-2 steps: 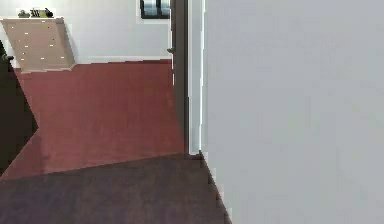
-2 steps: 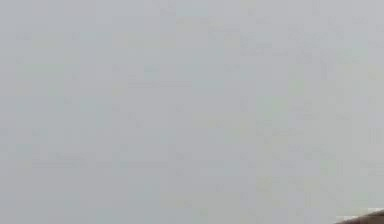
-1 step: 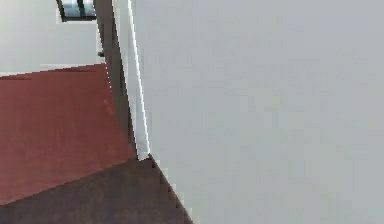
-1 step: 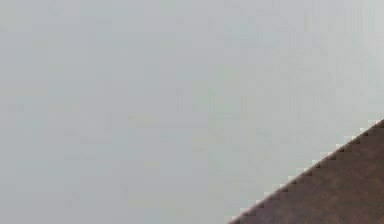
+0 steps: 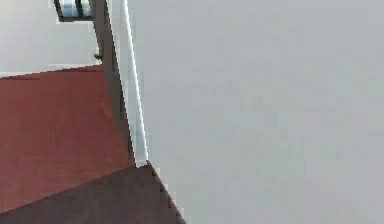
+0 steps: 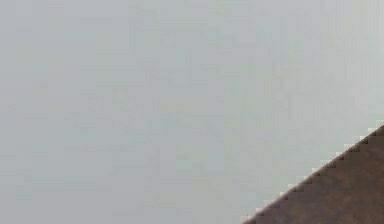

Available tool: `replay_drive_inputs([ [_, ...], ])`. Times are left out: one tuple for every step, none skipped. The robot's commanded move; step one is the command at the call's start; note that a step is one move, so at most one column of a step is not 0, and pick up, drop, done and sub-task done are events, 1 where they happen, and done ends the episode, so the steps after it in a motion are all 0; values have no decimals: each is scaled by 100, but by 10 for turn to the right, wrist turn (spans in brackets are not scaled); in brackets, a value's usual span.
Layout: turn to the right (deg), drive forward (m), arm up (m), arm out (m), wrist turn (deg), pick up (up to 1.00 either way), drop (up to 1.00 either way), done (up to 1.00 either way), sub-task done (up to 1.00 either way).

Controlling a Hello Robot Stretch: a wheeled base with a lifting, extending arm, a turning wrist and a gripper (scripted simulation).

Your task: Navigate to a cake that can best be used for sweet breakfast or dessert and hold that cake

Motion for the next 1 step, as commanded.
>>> replay_drive_inputs([
  [-270, 0, 0, 0, 0, 0, 0, 0, 0],
])
